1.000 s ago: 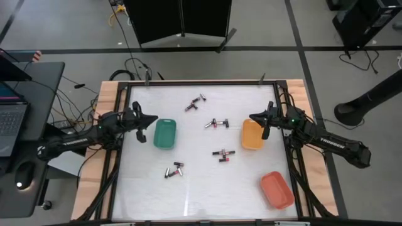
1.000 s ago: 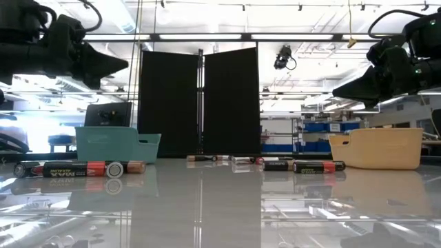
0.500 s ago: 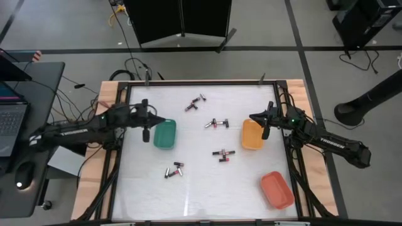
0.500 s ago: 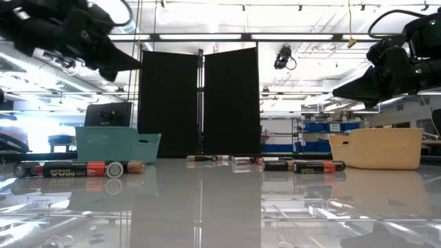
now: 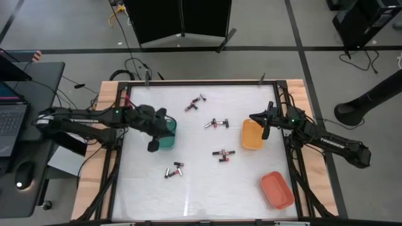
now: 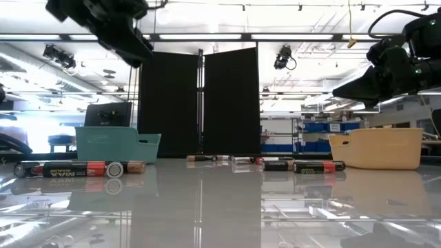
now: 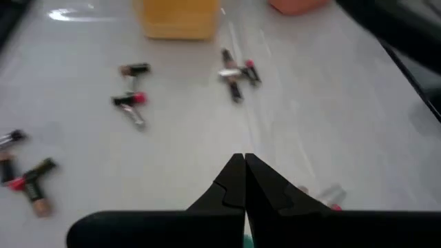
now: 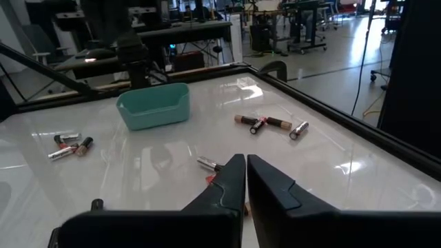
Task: Sort batteries
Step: Put the black and copper battery into the green bin, then put the silver battery into the yellow bin
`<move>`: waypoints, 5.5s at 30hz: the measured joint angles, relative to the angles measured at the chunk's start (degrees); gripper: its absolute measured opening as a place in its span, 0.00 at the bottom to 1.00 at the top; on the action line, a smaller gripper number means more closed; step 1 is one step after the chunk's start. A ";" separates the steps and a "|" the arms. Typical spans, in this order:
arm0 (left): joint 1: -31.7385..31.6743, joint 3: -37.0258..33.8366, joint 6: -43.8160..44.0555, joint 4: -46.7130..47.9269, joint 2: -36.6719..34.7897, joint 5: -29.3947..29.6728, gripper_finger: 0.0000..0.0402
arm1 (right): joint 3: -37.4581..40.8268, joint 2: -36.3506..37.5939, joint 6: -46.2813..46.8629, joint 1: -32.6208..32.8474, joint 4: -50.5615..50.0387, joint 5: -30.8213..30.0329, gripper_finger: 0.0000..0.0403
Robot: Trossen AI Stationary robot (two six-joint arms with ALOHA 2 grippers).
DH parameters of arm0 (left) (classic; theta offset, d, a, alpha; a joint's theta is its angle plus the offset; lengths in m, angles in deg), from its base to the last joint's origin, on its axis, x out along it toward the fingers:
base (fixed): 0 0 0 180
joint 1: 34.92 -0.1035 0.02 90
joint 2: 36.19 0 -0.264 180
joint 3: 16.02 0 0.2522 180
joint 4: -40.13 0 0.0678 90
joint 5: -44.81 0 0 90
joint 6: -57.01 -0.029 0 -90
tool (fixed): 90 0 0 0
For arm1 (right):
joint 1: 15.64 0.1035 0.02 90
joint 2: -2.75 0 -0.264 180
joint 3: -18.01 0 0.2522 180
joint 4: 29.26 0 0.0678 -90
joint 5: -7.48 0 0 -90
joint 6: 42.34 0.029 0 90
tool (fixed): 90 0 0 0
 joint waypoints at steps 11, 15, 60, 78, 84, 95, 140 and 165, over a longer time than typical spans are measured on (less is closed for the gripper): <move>13.57 6.54 12.20 12.11 8.96 5.58 0.01 | 0.00 -0.02 0.00 -0.02 0.00 -0.01 0.07; 18.14 6.54 19.31 14.21 11.02 6.17 0.01 | 0.00 0.00 0.00 0.00 0.00 -0.02 0.07; 20.10 2.64 18.18 -1.51 30.27 8.60 0.27 | 0.00 0.00 0.00 -0.02 0.00 -0.02 0.07; 19.47 1.69 18.59 -4.00 34.38 9.31 0.28 | 0.00 -0.01 0.00 -0.01 -0.02 -0.02 0.07; 19.49 1.69 19.78 -4.61 34.99 9.59 0.31 | 0.00 -0.02 0.00 0.00 0.02 0.00 0.07; 19.57 1.69 20.06 -5.38 35.08 9.93 0.16 | 0.00 0.00 0.00 0.00 0.00 -0.02 0.07; 5.98 1.58 38.72 17.49 20.89 20.08 0.28 | 0.00 -0.02 0.00 -0.01 1.51 -0.02 0.07; 14.44 -4.45 14.32 -12.94 2.04 32.01 0.02 | 0.00 0.00 0.00 -0.04 2.20 -0.04 0.07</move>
